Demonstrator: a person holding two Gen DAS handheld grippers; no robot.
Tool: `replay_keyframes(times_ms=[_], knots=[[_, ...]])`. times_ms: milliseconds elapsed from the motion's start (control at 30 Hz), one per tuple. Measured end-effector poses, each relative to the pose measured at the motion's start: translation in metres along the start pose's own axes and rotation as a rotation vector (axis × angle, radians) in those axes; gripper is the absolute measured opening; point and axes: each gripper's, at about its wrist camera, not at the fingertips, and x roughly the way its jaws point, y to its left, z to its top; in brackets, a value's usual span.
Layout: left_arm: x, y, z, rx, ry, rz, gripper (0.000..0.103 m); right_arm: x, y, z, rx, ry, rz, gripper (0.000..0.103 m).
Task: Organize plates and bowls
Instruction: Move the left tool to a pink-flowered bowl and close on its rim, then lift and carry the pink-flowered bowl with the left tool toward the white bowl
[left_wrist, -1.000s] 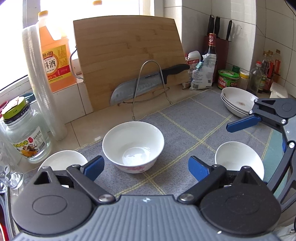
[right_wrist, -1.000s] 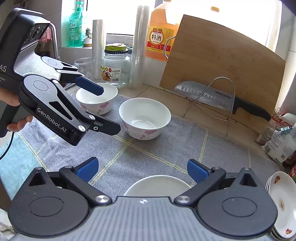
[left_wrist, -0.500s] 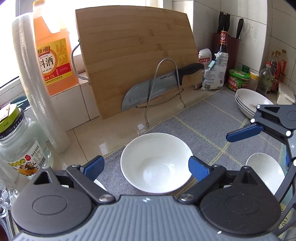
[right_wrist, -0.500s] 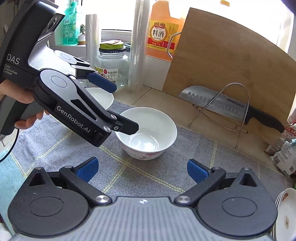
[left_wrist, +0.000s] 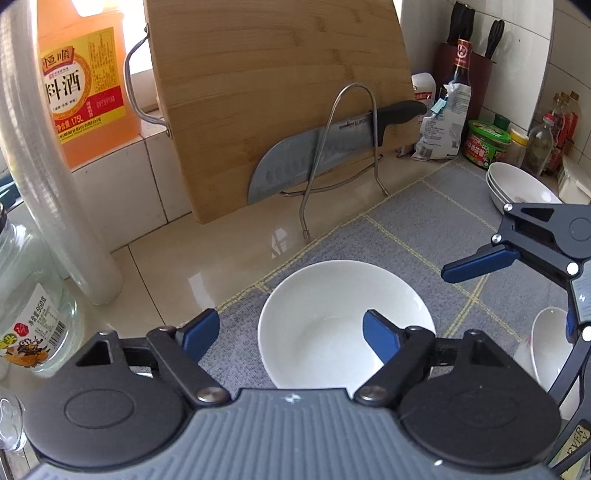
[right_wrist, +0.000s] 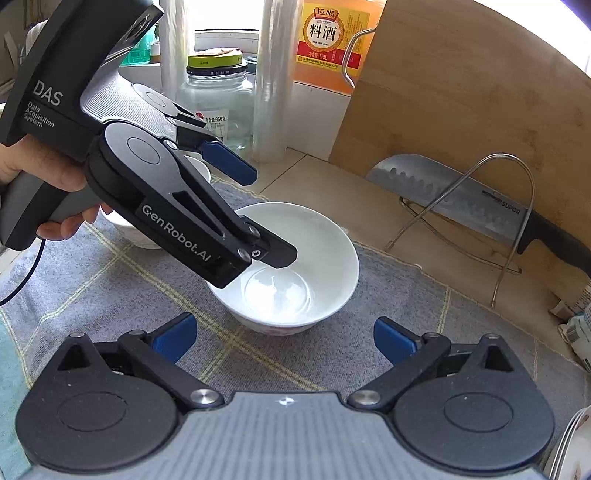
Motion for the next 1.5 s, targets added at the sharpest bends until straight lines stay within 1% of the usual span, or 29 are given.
replay_keyframes(times_ms=[100, 300, 333, 367, 400, 567, 633, 800, 967, 1300, 1500], knots=[[0.007, 0.003, 0.000, -0.005, 0.015, -0.013, 0.076, 0.008, -0.001, 0.004, -0.004, 0.010, 0.012, 0.103], [0.015, 0.007, 0.002, -0.006, 0.032, -0.036, 0.073, 0.019, 0.000, 0.008, -0.020, 0.026, 0.028, 0.102], [0.016, 0.008, 0.002, -0.008, 0.035, -0.041, 0.069, 0.021, -0.001, 0.009, -0.018, 0.028, 0.032, 0.102], [0.016, 0.008, 0.002, -0.009, 0.039, -0.047, 0.066, 0.022, -0.001, 0.009, -0.016, 0.029, 0.034, 0.099], [0.017, 0.008, 0.003, -0.008, 0.041, -0.049, 0.065, 0.023, -0.002, 0.010, -0.014, 0.031, 0.037, 0.096], [0.019, 0.009, 0.003, -0.007, 0.045, -0.062, 0.064, 0.030, -0.003, 0.014, -0.015, 0.038, 0.044, 0.092], [0.019, 0.010, 0.003, -0.006, 0.045, -0.072, 0.061, 0.030, -0.002, 0.015, -0.016, 0.038, 0.049, 0.089], [0.020, 0.009, 0.005, -0.002, 0.046, -0.081, 0.059, 0.029, 0.000, 0.014, -0.018, 0.035, 0.047, 0.087], [0.019, 0.007, 0.007, 0.002, 0.043, -0.114, 0.057, 0.028, 0.000, 0.014, -0.018, 0.033, 0.046, 0.087], [0.018, 0.005, 0.006, 0.017, 0.053, -0.116, 0.057, 0.021, 0.005, 0.012, -0.028, 0.030, 0.043, 0.087], [0.009, 0.004, 0.007, 0.021, 0.053, -0.138, 0.056, 0.013, 0.008, 0.010, -0.047, 0.028, 0.037, 0.087]])
